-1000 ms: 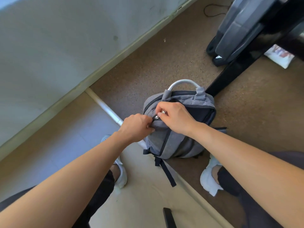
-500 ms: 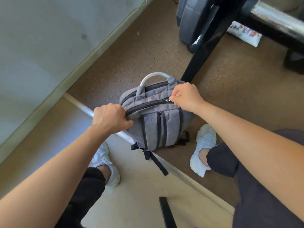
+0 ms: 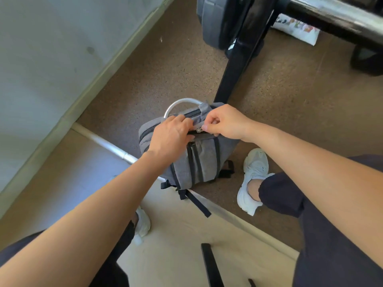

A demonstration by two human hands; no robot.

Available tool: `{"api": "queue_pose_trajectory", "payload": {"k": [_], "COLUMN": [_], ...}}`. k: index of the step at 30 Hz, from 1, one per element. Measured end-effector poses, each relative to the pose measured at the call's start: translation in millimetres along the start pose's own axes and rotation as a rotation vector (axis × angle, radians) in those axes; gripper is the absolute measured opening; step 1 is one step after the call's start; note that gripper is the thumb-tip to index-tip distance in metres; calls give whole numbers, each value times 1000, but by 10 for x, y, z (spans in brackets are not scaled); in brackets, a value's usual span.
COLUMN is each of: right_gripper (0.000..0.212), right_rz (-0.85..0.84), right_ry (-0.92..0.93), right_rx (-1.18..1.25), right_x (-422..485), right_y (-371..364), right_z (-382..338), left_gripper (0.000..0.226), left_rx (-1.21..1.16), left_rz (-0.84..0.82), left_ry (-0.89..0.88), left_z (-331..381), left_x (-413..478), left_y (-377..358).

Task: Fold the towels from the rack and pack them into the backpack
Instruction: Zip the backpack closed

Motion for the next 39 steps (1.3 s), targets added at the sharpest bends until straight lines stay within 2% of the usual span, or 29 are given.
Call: {"api": "queue_pose_trajectory", "payload": {"k": [5, 11, 20, 23, 29, 31, 33, 39], "right_gripper": [23, 28, 33, 30, 35, 45, 51, 30], "right_rz": [144, 286, 483, 517, 479, 428, 367, 218], "right_ry": [-53, -316, -771, -830, -807, -791, -776, -724], "right_rx": [-39, 73, 558, 679, 719, 638, 534, 245], "right_x": [-164, -318, -101, -51, -26, -115, -226, -396], "right_y": [262, 433, -294, -552, -593, -595, -590, -318], "right_z": [243, 856, 1685, 1794, 1797, 1813, 1810, 1559], "left_gripper": [13, 9, 16, 16, 15, 10, 14, 33], "left_rx": [-41, -49, -67, -70, -111, -123, -134, -194], "left_rz": [-18, -25, -19, -17, 12, 11, -8, -68], "left_ry": [39, 31, 65, 57, 33, 28, 25, 19], "left_z": [-34, -23, -65, -20, -46, -62, -70, -63], "left_x": [-34, -97, -149, -159, -132, -129, -130, -266], "left_y": [4, 23, 36, 19, -22, -24, -17, 138]}}
Point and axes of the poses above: each hand's wrist, its own x-axis towards the middle knuckle, its own y-axis out of the back of the hand, z = x × y, the point moved 3 cm from there along x, towards the middle knuckle, and after that the axes turned 8 degrees about x, right-handed, at the moved point
